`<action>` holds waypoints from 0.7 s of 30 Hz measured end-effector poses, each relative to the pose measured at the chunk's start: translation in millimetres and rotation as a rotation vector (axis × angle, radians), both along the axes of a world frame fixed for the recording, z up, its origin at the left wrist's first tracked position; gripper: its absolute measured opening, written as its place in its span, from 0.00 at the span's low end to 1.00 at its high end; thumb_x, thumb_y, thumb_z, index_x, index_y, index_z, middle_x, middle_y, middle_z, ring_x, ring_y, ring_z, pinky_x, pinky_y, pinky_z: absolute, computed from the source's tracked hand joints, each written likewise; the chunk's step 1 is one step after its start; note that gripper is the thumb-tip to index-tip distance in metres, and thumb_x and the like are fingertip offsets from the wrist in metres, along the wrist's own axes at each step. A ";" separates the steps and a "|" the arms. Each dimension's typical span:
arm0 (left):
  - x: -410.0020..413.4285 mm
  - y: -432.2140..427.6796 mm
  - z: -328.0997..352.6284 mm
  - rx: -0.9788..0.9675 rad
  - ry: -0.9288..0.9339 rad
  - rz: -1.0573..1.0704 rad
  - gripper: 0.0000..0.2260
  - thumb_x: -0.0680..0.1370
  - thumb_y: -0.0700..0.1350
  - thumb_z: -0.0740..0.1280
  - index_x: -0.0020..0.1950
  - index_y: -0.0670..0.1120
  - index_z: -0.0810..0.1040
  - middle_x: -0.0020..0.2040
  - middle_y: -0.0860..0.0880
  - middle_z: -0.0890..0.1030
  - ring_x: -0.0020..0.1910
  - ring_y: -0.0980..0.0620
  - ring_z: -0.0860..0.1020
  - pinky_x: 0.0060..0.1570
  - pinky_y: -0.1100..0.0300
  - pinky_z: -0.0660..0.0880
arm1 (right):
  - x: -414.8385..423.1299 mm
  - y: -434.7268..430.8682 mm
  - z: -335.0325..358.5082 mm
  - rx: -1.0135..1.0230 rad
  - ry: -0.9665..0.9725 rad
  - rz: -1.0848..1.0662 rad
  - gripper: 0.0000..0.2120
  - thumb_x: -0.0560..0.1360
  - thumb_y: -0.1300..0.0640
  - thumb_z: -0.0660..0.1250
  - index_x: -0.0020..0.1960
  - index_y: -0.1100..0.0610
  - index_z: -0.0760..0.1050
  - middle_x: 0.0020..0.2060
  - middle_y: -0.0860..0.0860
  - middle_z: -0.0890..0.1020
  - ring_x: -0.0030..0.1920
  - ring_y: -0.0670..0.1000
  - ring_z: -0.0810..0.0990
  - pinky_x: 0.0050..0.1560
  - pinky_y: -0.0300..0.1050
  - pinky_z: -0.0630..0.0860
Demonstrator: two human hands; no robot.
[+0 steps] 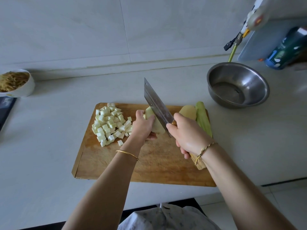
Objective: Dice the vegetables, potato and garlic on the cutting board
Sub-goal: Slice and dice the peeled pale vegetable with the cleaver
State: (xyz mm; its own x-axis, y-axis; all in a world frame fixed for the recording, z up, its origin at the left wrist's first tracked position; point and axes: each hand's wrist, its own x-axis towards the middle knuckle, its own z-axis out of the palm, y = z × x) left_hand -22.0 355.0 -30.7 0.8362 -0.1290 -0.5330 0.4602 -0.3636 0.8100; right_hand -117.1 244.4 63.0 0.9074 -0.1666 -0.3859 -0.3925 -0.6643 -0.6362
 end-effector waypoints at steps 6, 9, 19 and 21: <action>2.9 -2.2 -2.4 0.019 0.010 0.011 0.15 0.79 0.51 0.61 0.64 0.54 0.62 0.55 0.38 0.75 0.32 0.43 0.81 0.29 0.55 0.79 | 11.6 -2.4 2.1 0.068 0.028 -0.034 0.10 0.81 0.54 0.53 0.42 0.55 0.62 0.31 0.56 0.71 0.16 0.48 0.67 0.18 0.41 0.70; 3.4 -3.6 -4.9 0.039 -0.016 -0.002 0.12 0.79 0.52 0.61 0.60 0.55 0.62 0.56 0.37 0.74 0.33 0.42 0.80 0.26 0.59 0.76 | 6.8 -4.9 3.2 0.038 0.061 -0.013 0.08 0.82 0.54 0.53 0.47 0.57 0.64 0.30 0.55 0.71 0.15 0.46 0.67 0.18 0.40 0.70; 7.6 -4.7 -8.3 0.049 -0.004 0.021 0.11 0.79 0.52 0.61 0.58 0.56 0.61 0.57 0.37 0.74 0.36 0.41 0.80 0.25 0.60 0.75 | 9.0 -3.6 5.9 0.056 0.085 -0.014 0.07 0.82 0.55 0.53 0.51 0.58 0.64 0.31 0.55 0.72 0.15 0.47 0.68 0.18 0.40 0.70; 6.8 -4.8 -9.3 0.042 0.000 0.018 0.12 0.79 0.53 0.60 0.59 0.55 0.61 0.57 0.37 0.74 0.36 0.41 0.79 0.25 0.60 0.75 | 14.5 -2.8 5.5 0.086 0.088 -0.031 0.07 0.81 0.56 0.53 0.53 0.59 0.64 0.31 0.56 0.71 0.15 0.47 0.67 0.17 0.39 0.69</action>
State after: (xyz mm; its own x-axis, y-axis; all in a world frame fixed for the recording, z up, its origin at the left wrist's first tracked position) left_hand -15.2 350.2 -40.0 0.8383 -0.0909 -0.5376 0.4671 -0.3891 0.7940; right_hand -102.7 241.6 68.6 0.8643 -0.1570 -0.4779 -0.4688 -0.5956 -0.6523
